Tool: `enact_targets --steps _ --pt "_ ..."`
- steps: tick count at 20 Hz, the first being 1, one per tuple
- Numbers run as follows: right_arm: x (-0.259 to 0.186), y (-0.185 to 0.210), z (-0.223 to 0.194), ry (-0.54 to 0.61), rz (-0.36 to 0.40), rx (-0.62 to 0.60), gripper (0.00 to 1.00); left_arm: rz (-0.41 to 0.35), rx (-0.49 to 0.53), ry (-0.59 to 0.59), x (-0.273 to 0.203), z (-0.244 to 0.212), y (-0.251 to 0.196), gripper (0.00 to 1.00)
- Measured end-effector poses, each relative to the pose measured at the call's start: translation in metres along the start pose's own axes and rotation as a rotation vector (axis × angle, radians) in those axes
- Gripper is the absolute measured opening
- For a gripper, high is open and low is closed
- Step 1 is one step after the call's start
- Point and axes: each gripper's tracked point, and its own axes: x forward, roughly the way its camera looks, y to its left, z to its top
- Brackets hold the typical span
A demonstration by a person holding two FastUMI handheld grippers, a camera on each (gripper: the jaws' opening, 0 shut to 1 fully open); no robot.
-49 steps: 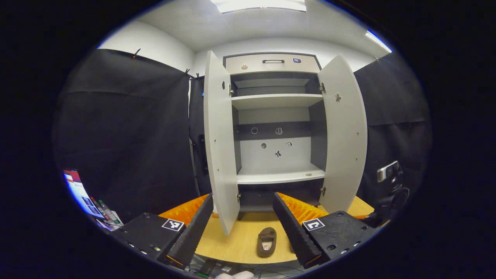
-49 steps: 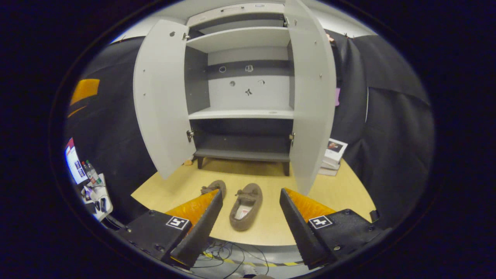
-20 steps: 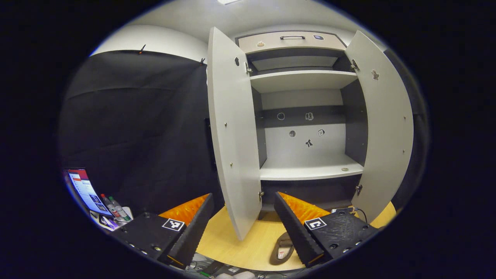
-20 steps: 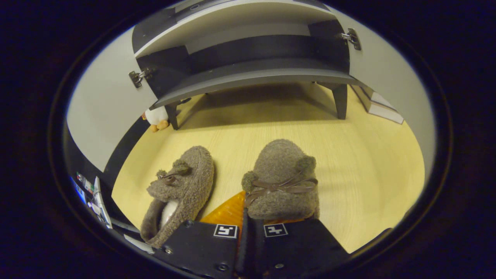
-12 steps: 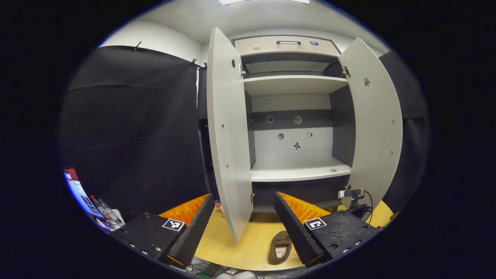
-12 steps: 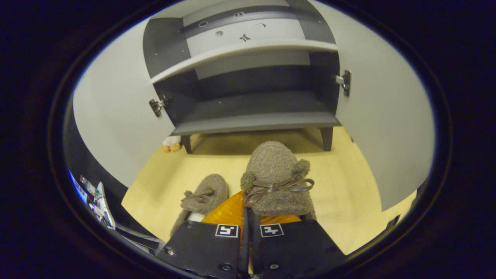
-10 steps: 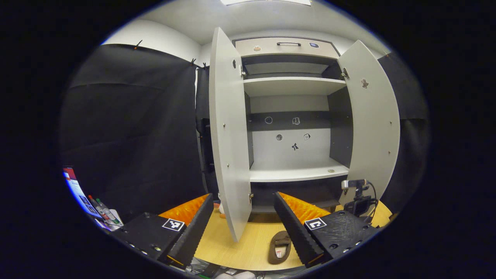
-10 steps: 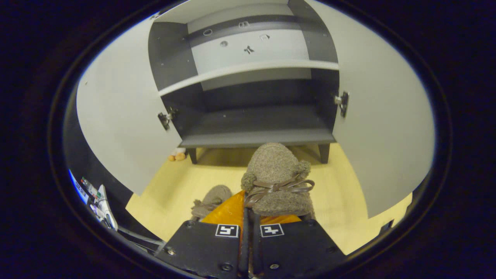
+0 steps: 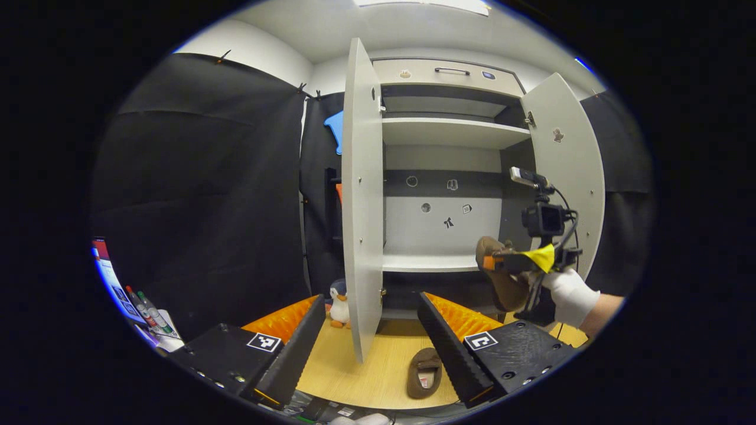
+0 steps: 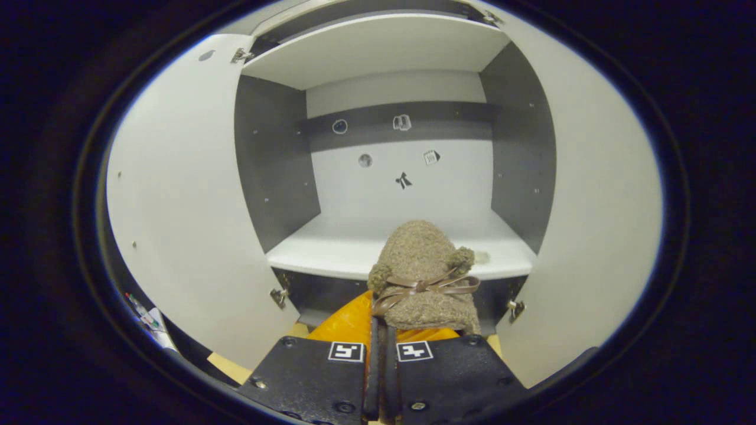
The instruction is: Grab one shoe with the right hand and put it into the shoe cabinet, grab the other shoe with the left hand and put it into the shoe cabinet; then close the right door with the right hand and the left door with the left hand.
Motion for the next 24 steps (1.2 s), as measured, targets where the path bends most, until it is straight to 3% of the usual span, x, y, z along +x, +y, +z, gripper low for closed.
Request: enact_targets --steps 8,13,16,17,21,22,24 --pt "0.103 -0.019 0.09 -0.036 -0.091 -0.047 0.07 0.106 -0.02 0.004 -0.008 0.0 0.033 0.97" --pt "0.17 -0.041 0.089 0.06 -0.142 -0.026 0.07 0.145 -0.009 0.003 -0.012 0.003 0.035 0.96" --pt "0.197 -0.054 0.073 0.161 -0.19 -0.012 0.06 0.17 0.011 -0.003 -0.014 0.005 0.036 1.0" --pt "0.204 -0.055 0.066 0.199 -0.195 -0.012 0.07 0.173 0.009 -0.003 -0.014 0.006 0.036 0.96" --pt "0.218 -0.058 0.045 0.332 -0.206 0.022 0.07 0.192 0.004 -0.014 -0.014 0.009 0.036 0.95" --pt "0.216 -0.062 0.044 0.359 -0.228 0.024 0.08 0.194 -0.001 -0.016 -0.014 0.01 0.036 0.95" --pt "0.215 -0.056 0.044 0.387 -0.204 0.038 0.17 0.201 0.003 -0.019 -0.014 0.011 0.038 0.95"
